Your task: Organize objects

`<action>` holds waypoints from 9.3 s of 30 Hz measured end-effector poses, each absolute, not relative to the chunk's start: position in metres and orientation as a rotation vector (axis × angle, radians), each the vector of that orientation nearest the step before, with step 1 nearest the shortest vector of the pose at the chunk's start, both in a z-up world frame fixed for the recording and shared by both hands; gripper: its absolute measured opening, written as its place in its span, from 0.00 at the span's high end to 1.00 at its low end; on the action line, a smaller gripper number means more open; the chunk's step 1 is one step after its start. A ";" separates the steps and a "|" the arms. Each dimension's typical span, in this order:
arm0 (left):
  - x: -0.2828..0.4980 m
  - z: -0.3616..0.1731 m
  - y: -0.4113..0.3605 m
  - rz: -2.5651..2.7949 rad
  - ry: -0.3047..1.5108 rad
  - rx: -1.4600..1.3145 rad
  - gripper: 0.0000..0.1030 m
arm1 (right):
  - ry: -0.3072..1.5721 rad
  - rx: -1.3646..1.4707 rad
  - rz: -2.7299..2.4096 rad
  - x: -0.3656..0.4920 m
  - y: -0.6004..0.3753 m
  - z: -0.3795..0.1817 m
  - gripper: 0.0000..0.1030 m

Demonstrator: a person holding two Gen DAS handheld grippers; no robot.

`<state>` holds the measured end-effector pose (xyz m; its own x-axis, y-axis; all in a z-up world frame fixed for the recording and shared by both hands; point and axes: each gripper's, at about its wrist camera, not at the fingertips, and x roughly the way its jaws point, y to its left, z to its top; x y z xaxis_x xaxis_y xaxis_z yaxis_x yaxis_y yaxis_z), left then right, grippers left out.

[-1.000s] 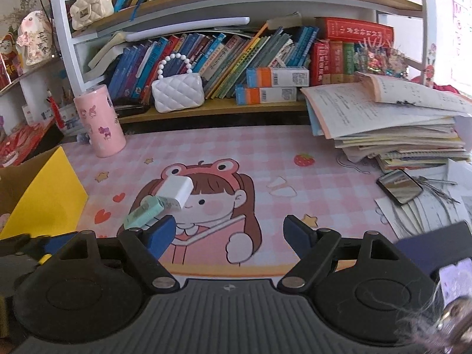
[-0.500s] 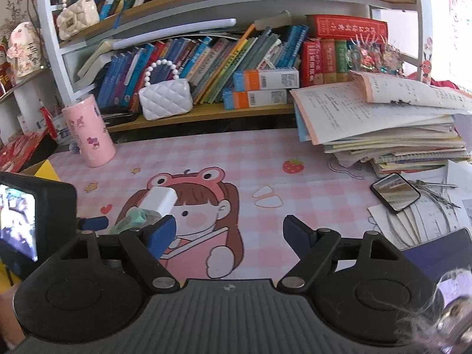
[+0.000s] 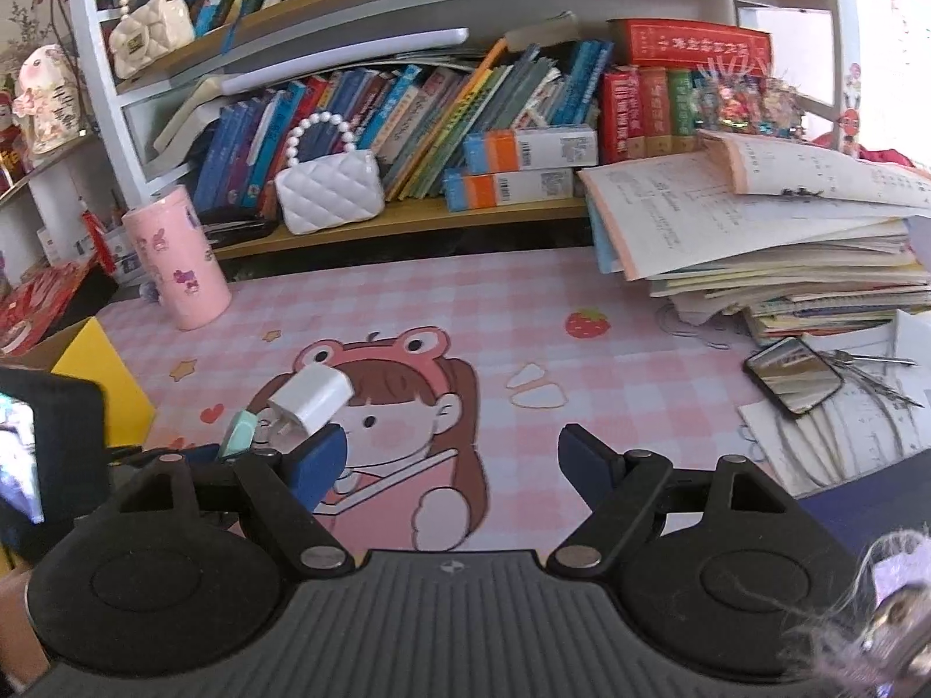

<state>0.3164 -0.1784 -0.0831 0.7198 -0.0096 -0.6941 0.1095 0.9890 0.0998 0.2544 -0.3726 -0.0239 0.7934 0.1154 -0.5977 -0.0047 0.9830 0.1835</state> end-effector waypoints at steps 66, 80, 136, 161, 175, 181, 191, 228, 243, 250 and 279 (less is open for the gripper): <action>0.090 0.009 0.013 -0.268 0.561 -0.272 0.77 | 0.692 0.039 0.121 0.113 -0.189 0.004 0.35; 0.032 0.004 0.074 -0.226 0.593 -0.296 0.77 | 0.712 0.028 0.194 0.051 -0.126 -0.001 0.35; 0.133 0.035 0.092 -0.090 0.472 -0.319 0.77 | 0.569 -0.085 0.410 0.152 -0.069 0.030 0.95; 0.181 0.018 0.064 0.065 0.542 -0.286 0.49 | 0.623 -0.118 0.554 0.236 -0.075 -0.001 0.92; 0.139 0.032 0.073 0.236 0.470 -0.258 0.21 | 0.610 -0.098 0.587 0.242 -0.072 -0.001 0.69; 0.122 0.027 0.086 0.335 0.484 -0.307 0.19 | 0.608 -0.092 0.604 0.240 -0.072 0.001 0.68; 0.106 0.023 0.090 0.312 0.469 -0.332 0.17 | 0.585 -0.086 0.585 0.218 -0.079 0.011 0.65; 0.003 0.010 0.061 -0.111 0.597 -0.088 0.10 | 0.636 0.057 -0.037 -0.018 -0.117 0.001 0.47; 0.007 0.009 0.019 -0.134 0.622 -0.034 0.01 | 0.622 0.053 -0.152 -0.030 -0.152 0.001 0.12; 0.011 0.007 0.000 -0.133 0.633 0.004 0.00 | 0.634 0.073 -0.198 -0.029 -0.173 0.000 0.05; 0.005 0.003 -0.021 -0.044 0.664 0.101 0.00 | 0.680 0.027 -0.292 -0.036 -0.175 -0.007 0.01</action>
<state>0.0055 -0.0211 0.0027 0.7867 -0.0087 -0.6172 0.0734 0.9941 0.0795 -0.0357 -0.1746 -0.0069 0.7383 -0.2574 -0.6234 0.2753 0.9588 -0.0700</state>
